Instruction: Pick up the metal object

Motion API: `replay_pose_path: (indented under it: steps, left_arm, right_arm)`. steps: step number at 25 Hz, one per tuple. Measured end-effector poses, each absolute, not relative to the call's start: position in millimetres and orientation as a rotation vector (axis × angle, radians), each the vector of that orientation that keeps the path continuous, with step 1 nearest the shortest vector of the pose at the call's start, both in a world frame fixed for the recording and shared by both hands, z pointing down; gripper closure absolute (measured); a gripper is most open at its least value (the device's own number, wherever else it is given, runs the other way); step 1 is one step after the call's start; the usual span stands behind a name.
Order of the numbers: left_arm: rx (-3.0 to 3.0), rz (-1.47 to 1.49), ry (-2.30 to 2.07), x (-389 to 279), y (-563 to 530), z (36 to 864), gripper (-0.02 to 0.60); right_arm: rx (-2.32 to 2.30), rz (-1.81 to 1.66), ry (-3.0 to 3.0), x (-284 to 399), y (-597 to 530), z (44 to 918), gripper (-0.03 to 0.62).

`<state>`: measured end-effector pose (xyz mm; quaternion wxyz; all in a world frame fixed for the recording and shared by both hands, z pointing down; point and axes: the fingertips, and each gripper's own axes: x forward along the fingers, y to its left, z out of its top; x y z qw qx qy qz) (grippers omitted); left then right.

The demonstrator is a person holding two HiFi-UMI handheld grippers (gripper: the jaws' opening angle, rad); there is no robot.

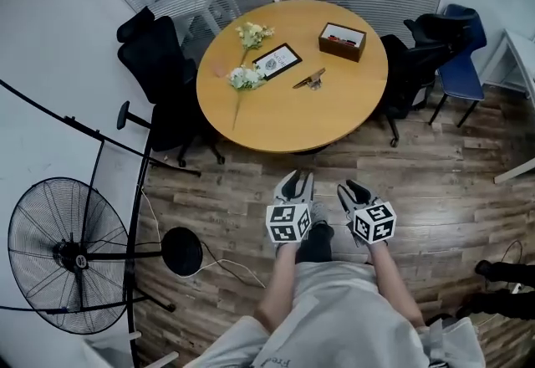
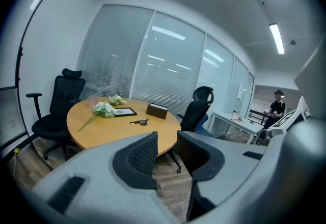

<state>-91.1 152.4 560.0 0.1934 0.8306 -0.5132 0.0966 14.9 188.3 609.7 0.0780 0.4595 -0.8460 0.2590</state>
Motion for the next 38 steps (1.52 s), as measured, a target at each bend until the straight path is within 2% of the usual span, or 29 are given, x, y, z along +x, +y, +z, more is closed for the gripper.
replay_pose_path:
  steps: [22,38]
  left_arm:
    - [2.317,0.3,-1.345,-119.3,-79.2,562.5,0.476]
    - [2.262,0.345,-1.303,-104.7,-126.6,594.9,0.476]
  right_arm:
    - [1.387,0.841,-2.457,-22.4,-31.8,612.8,0.477]
    - [1.396,0.802,-2.442,17.8,-106.2,624.1,0.465]
